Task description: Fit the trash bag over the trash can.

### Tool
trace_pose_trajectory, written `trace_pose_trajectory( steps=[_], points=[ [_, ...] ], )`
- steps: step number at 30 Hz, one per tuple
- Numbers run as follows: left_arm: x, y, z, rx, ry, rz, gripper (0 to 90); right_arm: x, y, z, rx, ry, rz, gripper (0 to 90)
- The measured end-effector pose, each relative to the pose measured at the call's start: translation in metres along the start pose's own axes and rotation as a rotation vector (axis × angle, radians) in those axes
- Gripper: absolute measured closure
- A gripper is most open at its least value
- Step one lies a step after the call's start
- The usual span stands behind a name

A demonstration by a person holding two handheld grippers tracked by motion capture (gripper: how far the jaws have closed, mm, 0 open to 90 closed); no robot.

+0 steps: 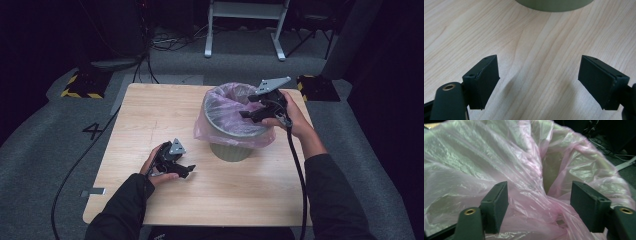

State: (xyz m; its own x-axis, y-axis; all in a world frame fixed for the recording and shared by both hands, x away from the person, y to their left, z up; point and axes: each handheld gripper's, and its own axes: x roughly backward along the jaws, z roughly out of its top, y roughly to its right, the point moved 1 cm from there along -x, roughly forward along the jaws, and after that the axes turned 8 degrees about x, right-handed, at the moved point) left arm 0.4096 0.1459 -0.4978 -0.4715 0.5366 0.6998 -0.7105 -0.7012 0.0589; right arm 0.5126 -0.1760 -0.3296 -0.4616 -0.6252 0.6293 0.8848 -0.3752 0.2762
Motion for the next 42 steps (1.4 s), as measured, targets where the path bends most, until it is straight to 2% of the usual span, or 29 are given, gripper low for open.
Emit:
trace_pose_trajectory(
  steps=[2,4,8,10,12,15,22,28,33,37,42],
  points=[
    [0.000,0.000,-0.003,0.011,-0.010,-0.013,16.5,-0.002,0.001,0.000,0.007,-0.018,0.004,31.5],
    [0.003,0.001,-0.007,0.001,0.000,0.011,16.6,-0.004,0.002,-0.001,0.006,-0.034,0.013,32.0],
    [0.006,0.000,-0.014,0.024,0.008,0.004,16.8,-0.009,0.004,0.000,0.006,-0.073,0.035,31.8],
    [0.007,-0.001,-0.018,0.041,-0.005,-0.005,16.1,-0.012,0.005,-0.001,0.008,-0.098,0.043,30.8],
    [0.008,-0.001,-0.021,0.039,0.002,0.006,16.3,-0.015,0.005,-0.001,0.009,-0.121,0.052,29.9],
    [0.009,-0.001,-0.025,0.045,-0.001,-0.003,16.2,-0.016,0.006,-0.001,0.013,-0.135,0.070,29.1],
    [0.011,-0.002,-0.028,0.057,0.000,-0.006,15.7,-0.020,0.005,0.001,0.046,-0.209,0.081,26.9],
    [0.012,-0.001,-0.030,0.065,-0.003,-0.004,15.2,-0.027,0.005,0.004,0.047,-0.298,0.116,25.8],
    [0.012,-0.001,-0.030,0.066,-0.003,-0.003,15.0,-0.030,0.006,0.004,0.039,-0.345,0.134,25.2],
    [0.012,-0.001,-0.030,0.068,-0.004,-0.003,15.0,-0.030,0.006,0.004,0.035,-0.351,0.134,25.4],
    [0.012,-0.001,-0.030,0.068,-0.004,-0.003,15.0,-0.029,0.005,0.005,0.034,-0.327,0.108,25.5]
  ],
)
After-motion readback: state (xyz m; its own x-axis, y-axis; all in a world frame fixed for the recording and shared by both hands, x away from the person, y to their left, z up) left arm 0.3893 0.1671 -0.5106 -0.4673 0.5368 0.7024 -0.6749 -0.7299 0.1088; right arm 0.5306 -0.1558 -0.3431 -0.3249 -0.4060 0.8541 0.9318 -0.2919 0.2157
